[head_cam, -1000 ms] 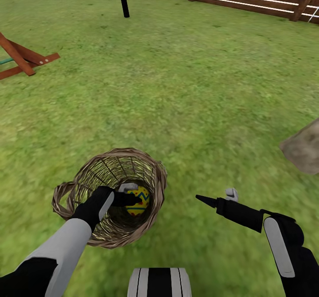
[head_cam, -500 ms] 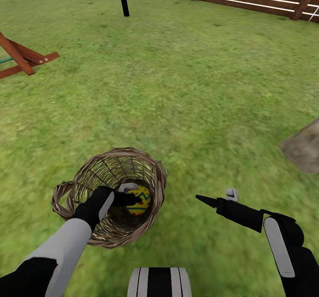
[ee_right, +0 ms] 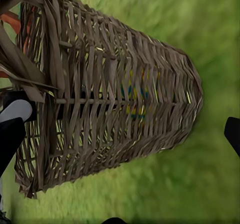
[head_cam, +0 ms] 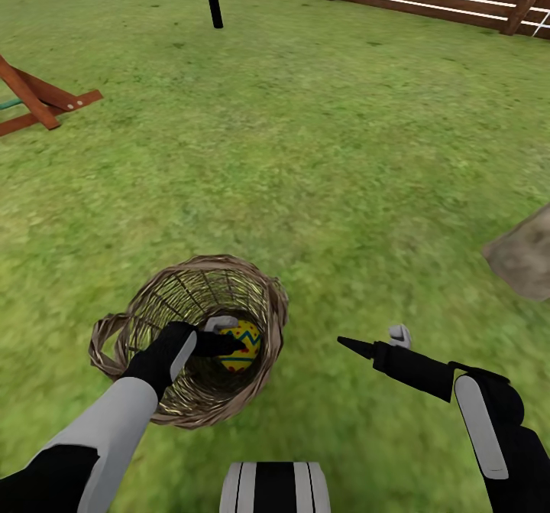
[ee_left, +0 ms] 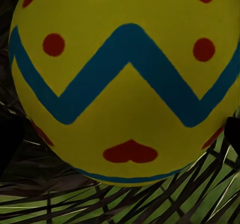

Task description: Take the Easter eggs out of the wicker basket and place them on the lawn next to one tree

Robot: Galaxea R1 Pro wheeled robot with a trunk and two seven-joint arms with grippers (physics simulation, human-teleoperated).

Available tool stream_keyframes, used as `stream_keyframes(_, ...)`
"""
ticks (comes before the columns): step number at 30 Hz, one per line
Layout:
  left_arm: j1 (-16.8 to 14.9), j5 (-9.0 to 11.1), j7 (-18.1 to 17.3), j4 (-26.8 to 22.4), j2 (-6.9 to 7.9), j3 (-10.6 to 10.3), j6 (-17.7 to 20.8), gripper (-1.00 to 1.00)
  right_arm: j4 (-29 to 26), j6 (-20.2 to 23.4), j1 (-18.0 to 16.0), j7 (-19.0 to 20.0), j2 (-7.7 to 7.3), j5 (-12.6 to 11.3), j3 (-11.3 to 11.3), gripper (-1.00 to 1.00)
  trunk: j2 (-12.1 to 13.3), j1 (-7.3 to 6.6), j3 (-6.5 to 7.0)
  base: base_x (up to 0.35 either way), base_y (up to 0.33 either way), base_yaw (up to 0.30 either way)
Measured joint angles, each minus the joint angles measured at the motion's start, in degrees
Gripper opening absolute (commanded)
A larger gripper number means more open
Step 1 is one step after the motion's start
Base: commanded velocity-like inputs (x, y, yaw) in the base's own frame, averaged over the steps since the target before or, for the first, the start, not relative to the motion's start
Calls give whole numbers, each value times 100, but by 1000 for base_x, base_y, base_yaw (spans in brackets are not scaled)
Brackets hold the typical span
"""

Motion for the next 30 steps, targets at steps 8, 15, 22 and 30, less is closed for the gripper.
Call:
stream_keyframes(8,0,5,-57,-19,3,0,6,100,1,0,0,0,0,0,0,100,0,0,0,0,0,0)
stream_keyframes(15,-1,-52,-219,-23,5,-1,-7,100,0,-1,0,0,0,4,0,100,-1,3,-21,0,0,0)
stream_keyframes(22,0,-14,-216,-21,3,-1,-3,100,0,0,0,0,1,0,0,100,-4,8,-66,0,0,0)
stream_keyframes(30,0,-13,-191,-24,3,-1,-12,100,1,0,0,0,0,0,0,100,-4,8,-66,0,0,0)
